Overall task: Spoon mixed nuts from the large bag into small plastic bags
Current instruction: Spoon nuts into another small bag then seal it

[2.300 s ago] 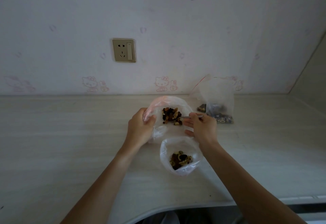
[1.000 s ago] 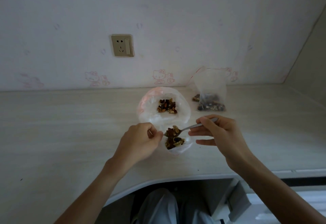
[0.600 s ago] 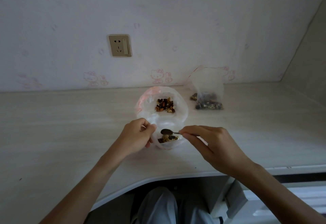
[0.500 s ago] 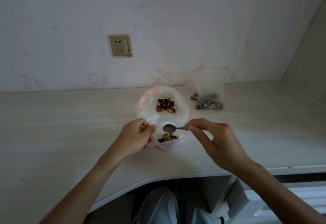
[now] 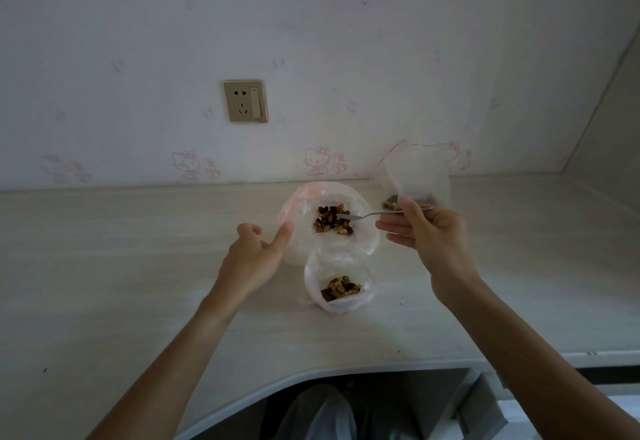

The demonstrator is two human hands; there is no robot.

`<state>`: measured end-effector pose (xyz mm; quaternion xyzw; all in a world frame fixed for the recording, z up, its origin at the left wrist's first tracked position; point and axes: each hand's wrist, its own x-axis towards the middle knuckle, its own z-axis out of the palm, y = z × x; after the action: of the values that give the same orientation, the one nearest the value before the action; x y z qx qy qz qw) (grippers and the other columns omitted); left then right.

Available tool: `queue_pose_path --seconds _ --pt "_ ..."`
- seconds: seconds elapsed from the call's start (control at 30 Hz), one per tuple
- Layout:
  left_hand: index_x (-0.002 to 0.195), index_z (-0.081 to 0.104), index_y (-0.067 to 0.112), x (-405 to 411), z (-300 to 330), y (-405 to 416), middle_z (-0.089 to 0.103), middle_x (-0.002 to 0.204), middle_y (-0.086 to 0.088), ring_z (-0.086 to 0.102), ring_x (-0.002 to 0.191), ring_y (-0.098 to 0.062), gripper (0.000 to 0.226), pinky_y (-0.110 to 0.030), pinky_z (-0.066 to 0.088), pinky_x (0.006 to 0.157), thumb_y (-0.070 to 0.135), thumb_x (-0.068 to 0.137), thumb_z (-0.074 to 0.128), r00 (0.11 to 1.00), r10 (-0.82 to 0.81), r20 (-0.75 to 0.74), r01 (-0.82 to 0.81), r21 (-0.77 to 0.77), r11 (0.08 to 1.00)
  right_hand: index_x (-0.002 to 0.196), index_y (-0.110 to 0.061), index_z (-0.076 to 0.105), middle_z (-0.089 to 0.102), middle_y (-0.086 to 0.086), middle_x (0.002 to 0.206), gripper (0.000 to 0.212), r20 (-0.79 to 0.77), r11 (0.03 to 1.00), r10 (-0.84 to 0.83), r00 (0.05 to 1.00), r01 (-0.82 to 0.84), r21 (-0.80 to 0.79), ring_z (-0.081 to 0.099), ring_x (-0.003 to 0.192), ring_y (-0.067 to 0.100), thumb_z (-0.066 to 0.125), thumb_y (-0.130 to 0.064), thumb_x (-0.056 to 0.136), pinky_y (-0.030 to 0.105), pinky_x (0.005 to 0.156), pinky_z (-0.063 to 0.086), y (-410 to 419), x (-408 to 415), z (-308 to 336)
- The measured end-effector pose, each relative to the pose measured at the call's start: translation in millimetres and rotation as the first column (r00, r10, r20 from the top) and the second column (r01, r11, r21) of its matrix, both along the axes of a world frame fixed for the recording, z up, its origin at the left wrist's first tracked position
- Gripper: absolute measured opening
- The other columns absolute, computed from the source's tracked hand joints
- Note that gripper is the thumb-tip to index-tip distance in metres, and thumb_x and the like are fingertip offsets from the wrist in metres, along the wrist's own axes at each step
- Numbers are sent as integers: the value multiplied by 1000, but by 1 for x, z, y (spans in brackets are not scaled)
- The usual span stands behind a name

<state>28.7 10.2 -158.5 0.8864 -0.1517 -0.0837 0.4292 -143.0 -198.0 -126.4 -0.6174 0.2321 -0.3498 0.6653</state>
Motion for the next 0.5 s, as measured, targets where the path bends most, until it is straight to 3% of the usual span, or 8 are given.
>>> queue_pose_path --seconds 0.07,0.13,0.23,0.37,0.5 --pt "145 36 14 5 -1 -9 65 121 2 62 114 -23 94 -36 45 91 85 84 48 999 -15 -49 15 6 1000 94 -6 76 80 8 85 29 -29 999 -34 999 33 -6 79 83 22 62 -30 103 40 79 63 -3 14 -5" --pt "143 40 13 10 -1 -19 60 122 2 60 107 -19 91 -33 45 83 82 84 51 996 -36 -79 35 -19 999 90 -6 76 80 8 81 29 -65 999 -44 997 43 -27 79 80 21 62 -28 103 40 78 64 -3 26 -12" --pt "124 55 13 16 0 -35 68 112 1 67 96 -15 71 -33 52 74 72 85 60 992 -68 -104 57 -112 992 86 -9 76 80 7 79 27 -96 1000 -16 995 14 -19 79 79 20 62 -26 103 38 78 65 0 42 -21" --pt "110 62 20 19 0 -49 73 103 -1 71 88 -14 33 -30 53 67 44 89 71 992 -69 -109 40 -251 967 91 -4 76 80 8 80 27 -127 999 40 991 -40 3 79 79 20 62 -24 103 35 78 65 5 60 -26" --pt "99 68 15 13 -8 -52 75 95 -8 73 87 -25 14 -47 60 81 27 92 66 995 -78 -61 53 -337 940 93 -1 75 80 10 81 25 -146 997 43 988 -33 70 79 80 22 62 -20 103 36 78 65 4 71 -31"
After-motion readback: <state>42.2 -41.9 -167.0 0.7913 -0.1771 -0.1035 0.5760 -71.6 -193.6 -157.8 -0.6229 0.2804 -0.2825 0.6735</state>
